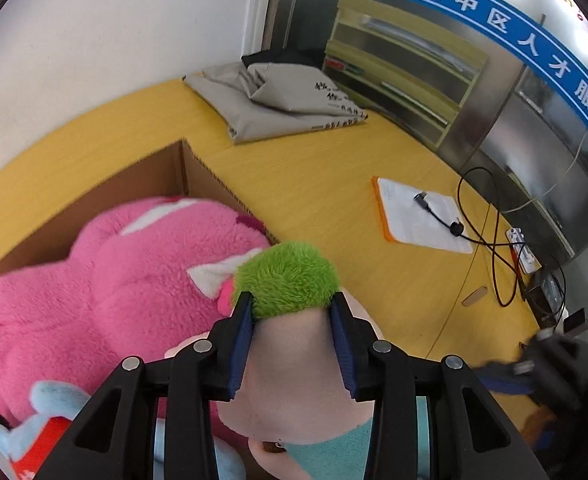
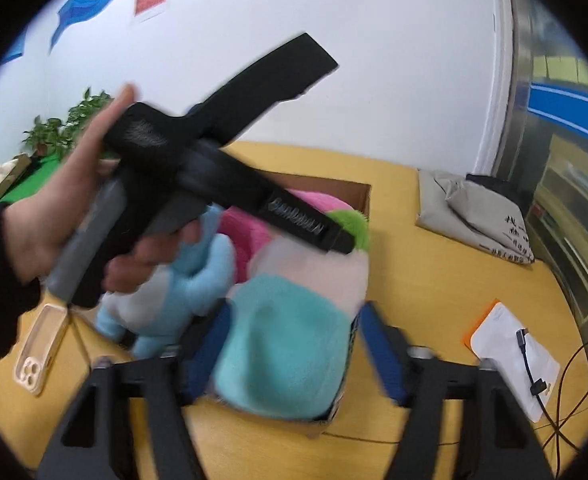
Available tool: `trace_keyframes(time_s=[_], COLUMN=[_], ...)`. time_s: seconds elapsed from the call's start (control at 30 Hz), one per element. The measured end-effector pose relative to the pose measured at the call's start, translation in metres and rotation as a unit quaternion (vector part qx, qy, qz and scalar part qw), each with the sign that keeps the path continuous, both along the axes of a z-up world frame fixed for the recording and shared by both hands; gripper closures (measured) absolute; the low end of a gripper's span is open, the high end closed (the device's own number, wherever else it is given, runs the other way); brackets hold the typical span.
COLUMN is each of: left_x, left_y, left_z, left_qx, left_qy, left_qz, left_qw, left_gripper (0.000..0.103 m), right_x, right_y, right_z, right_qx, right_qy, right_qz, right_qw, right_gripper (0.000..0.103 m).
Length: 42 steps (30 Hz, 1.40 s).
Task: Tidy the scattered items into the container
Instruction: 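Carry the pig into the box beside the pink bear and open both grippers, then raise both grippers out of the box and back away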
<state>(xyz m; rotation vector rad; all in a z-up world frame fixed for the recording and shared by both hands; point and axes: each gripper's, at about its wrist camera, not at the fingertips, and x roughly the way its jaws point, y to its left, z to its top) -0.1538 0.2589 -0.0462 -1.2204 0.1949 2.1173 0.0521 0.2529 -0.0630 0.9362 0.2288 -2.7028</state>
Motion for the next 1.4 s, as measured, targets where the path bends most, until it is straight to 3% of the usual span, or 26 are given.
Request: trace_keyframes(time_s=[0.1,0.23,0.33,0.4,0.5,0.6,0.73,0.83,0.93,1.0,1.1,1.17,1.23,1.33,1.4], left_x=[-0.003,-0.002,0.007,0.017,0.049,0.095,0.137,0.153,0.154,0.153,0.158,0.164,0.174,0.192,0.204], left_y=[0.005,0.013,0.014,0.008,-0.022,-0.062,-0.126,-0.165,-0.189,-0.205,-0.209,-0.208,-0.211,-0.220,-0.233], left_z=[-0.014,-0.020,-0.015,-0.002,0.022,0.028,-0.004,-0.019,-0.035,-0.044,-0.041,-0.036,-0.028,-0.012,-0.001], left_qx=[-0.024,-0.042,-0.056,-0.051,-0.016,-0.018,-0.032,0.004,-0.001,0.037,0.040,0.037,0.050,0.059,0.065], left_qy=[-0.001,0.006,0.027,0.037,0.041,0.071,0.046,0.024,-0.001,-0.023,-0.008,0.005,0.016,0.044,0.065], left_qz=[-0.005,0.004,0.017,0.029,0.050,0.070,0.105,0.118,0.158,0.166,0.171,0.177,0.176,0.186,0.201], left_qw=[0.9997,0.9991,0.9979,0.9976,0.9978,0.9949,0.9929,0.9927,0.9875,0.9851,0.9844,0.9836,0.9830,0.9798,0.9753], left_gripper=[0.061,0.059,0.057,0.049,0.046,0.039,0.039,0.039,0.038,0.037,0.038,0.038,0.037,0.030,0.019], right_x=[-0.019,-0.025,-0.024,-0.023,-0.022,-0.019,-0.019,-0.013,-0.002,0.004,0.009,0.012,0.022,0.041,0.056], right_y=[-0.002,0.002,0.001,-0.002,0.003,0.008,0.003,-0.001,-0.005,-0.007,-0.010,-0.010,-0.009,-0.011,-0.021], right_z=[-0.023,-0.035,-0.036,-0.034,-0.033,-0.035,-0.036,-0.038,-0.037,-0.036,-0.034,-0.029,-0.016,0.003,0.014], right_qx=[-0.009,-0.030,-0.026,-0.018,-0.028,-0.046,-0.026,-0.020,-0.018,-0.014,-0.012,-0.020,-0.016,-0.046,-0.043], right_qy=[-0.039,-0.060,-0.070,-0.080,-0.082,-0.081,-0.072,-0.067,-0.065,-0.065,-0.060,-0.050,-0.028,0.001,0.023], right_qz=[-0.002,-0.018,-0.020,-0.020,-0.030,-0.045,-0.063,-0.067,-0.071,-0.075,-0.083,-0.092,-0.119,-0.109,-0.106], right_qw=[0.999,0.998,0.997,0.996,0.996,0.995,0.995,0.995,0.995,0.995,0.995,0.994,0.992,0.993,0.993], right_gripper=[0.061,0.062,0.062,0.062,0.060,0.060,0.058,0.058,0.058,0.058,0.057,0.054,0.016,0.016,0.016])
